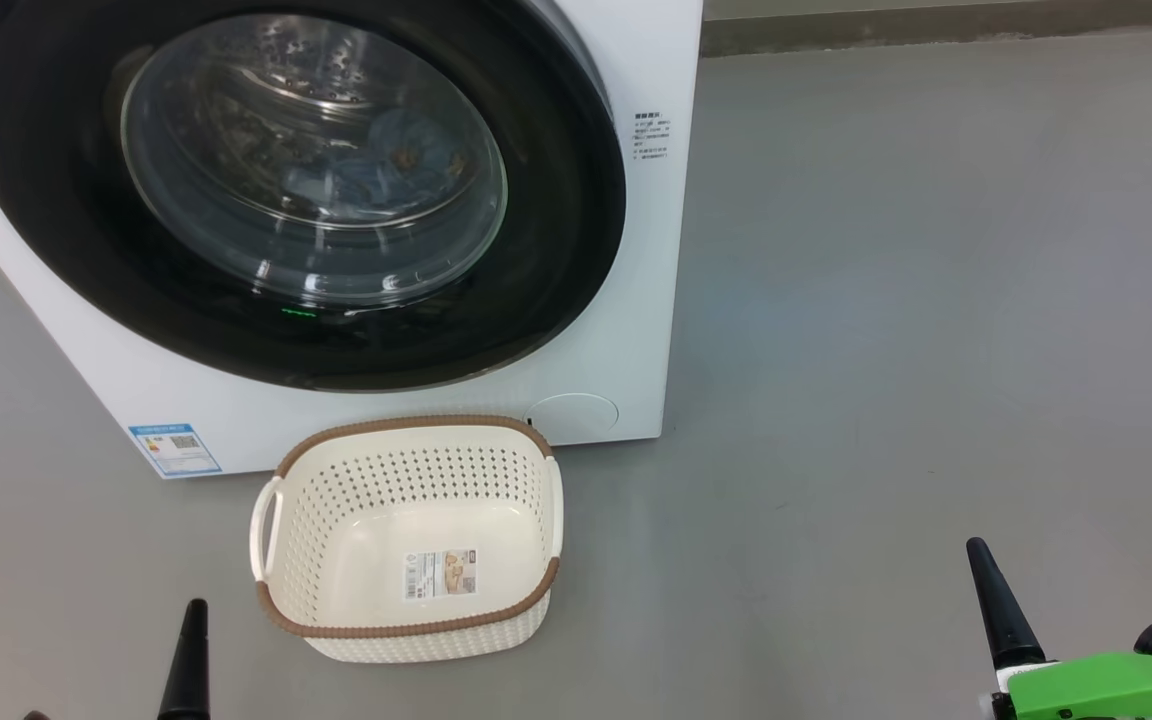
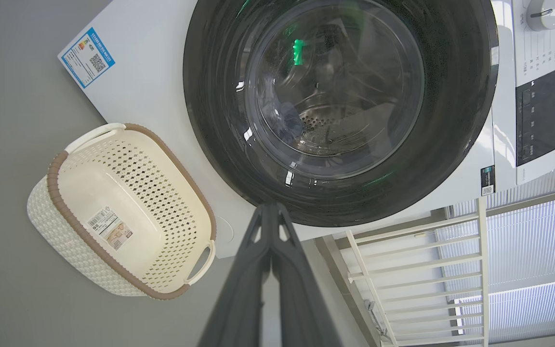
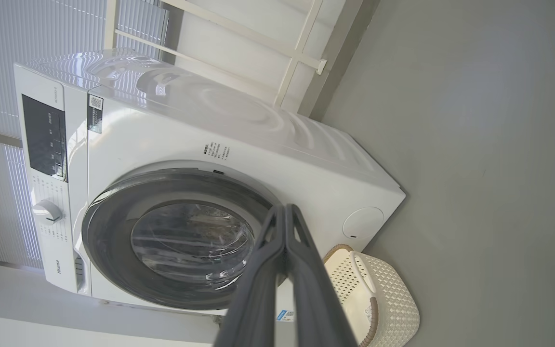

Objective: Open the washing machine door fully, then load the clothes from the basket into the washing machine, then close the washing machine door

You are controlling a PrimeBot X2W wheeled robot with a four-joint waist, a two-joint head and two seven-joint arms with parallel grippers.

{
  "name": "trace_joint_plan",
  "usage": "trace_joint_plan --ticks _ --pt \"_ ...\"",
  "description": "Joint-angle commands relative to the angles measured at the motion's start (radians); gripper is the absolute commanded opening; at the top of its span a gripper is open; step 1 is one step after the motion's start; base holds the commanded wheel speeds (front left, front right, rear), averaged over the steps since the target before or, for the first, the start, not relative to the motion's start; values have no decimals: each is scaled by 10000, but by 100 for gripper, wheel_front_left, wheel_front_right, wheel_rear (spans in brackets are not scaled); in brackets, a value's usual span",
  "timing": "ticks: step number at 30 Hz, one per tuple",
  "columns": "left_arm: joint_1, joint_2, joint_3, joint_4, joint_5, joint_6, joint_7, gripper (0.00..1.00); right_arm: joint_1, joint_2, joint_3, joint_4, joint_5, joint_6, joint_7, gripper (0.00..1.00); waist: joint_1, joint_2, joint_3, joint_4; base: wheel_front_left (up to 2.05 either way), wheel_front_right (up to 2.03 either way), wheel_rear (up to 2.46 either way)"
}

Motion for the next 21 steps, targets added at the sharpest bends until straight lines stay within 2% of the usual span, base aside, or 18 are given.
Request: trace_joint_plan --ticks 1,21 --pt "-509 183 302 -170 -267 -143 68 0 -507 -108 130 -208 325 -7 70 0 -1 0 1 -3 0 0 0" --pt "-934 216 557 68 -2664 -239 681 0 -735 -105 -62 -75 2686 -11 705 0 -1 0 12 -62 0 0 0"
